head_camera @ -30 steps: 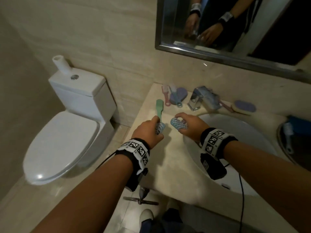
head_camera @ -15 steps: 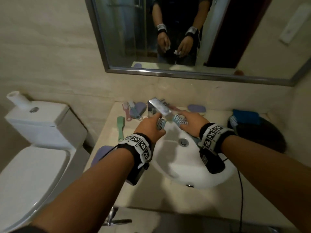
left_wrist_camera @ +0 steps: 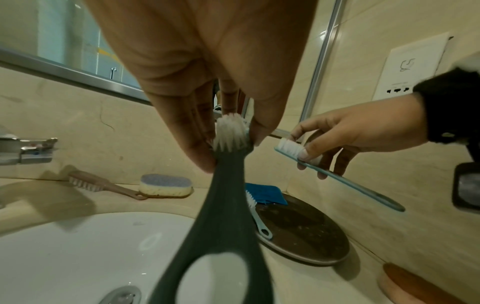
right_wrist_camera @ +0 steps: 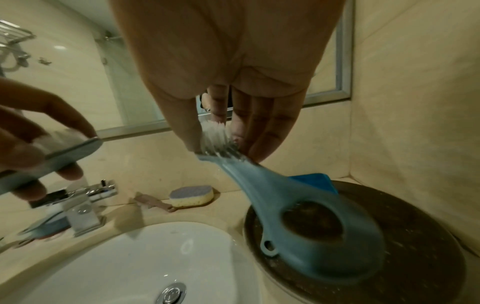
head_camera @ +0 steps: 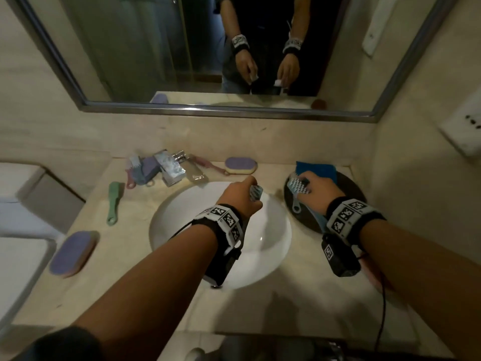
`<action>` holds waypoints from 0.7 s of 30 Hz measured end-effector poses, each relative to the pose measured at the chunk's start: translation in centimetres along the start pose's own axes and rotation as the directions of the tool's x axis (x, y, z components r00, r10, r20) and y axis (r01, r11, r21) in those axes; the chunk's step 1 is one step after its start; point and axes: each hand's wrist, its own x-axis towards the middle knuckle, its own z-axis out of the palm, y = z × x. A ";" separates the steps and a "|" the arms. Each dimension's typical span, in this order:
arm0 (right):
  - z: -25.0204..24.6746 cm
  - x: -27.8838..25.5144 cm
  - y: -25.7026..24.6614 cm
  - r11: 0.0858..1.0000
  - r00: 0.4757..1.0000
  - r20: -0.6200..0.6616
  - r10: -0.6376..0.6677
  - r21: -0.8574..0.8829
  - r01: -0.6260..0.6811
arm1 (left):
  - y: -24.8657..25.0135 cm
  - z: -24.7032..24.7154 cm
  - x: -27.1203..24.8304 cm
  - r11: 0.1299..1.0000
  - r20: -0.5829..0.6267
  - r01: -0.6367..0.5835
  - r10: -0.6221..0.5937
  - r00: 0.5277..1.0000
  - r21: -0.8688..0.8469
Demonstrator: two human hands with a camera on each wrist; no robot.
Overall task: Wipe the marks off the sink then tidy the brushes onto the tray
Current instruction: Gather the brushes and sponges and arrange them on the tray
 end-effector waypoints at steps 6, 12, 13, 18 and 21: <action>0.0 1.0 2.8 0.997 0.998 -0.022 0.059 0.047 -0.058 | 1.4 1.4 2.1 1.000 0.014 0.014 -0.014 1.000 -0.017; -0.9 2.3 4.5 0.992 0.993 -0.061 0.104 0.072 -0.099 | 2.8 3.2 5.5 0.996 0.045 -0.024 0.028 0.999 -0.081; -1.2 2.9 4.8 0.990 0.991 -0.055 0.124 0.073 -0.119 | 3.0 3.6 6.2 0.995 0.057 -0.029 0.035 0.998 -0.095; -1.6 5.9 5.9 0.972 0.970 -0.094 0.222 0.102 -0.212 | 3.3 5.7 9.9 0.982 0.111 -0.012 0.034 0.993 -0.187; -1.2 7.3 6.7 0.954 0.960 -0.074 0.269 0.161 -0.255 | 3.6 6.8 12.1 0.973 0.146 0.036 -0.002 0.989 -0.230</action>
